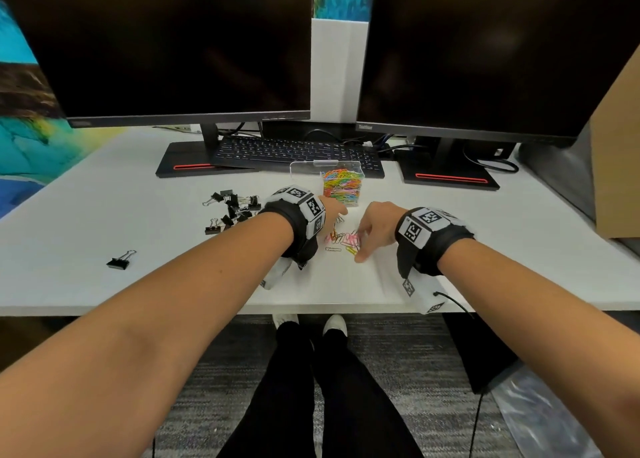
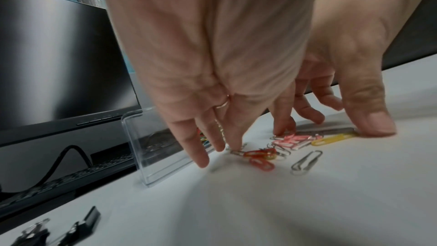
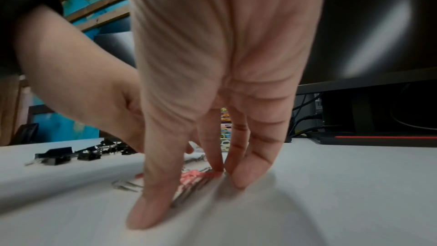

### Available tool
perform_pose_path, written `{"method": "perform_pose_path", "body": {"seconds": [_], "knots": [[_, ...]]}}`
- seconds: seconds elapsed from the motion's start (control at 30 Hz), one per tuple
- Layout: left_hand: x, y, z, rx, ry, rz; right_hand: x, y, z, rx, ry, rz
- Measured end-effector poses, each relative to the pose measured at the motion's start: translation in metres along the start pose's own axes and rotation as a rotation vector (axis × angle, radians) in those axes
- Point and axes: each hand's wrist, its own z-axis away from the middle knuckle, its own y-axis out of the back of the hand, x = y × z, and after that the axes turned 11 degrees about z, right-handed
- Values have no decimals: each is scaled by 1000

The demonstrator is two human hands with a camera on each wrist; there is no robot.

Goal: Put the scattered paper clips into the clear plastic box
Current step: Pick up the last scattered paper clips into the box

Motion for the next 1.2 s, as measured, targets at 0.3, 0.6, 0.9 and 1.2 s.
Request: {"method": "perform_pose_path", "body": {"seconds": [0.3, 0.6, 0.9, 1.2], "knots": [[-5, -3, -5, 2, -16, 50, -4, 4, -5, 127, 68, -30], [-19, -8, -2, 21, 8, -6, 0, 2, -6, 59, 6, -75], [-24, -1, 2, 37, -16, 206, -9, 10, -9, 139, 30, -59], [-30, -11, -2, 45, 90, 117, -21, 9, -4, 32, 105, -3]]}}
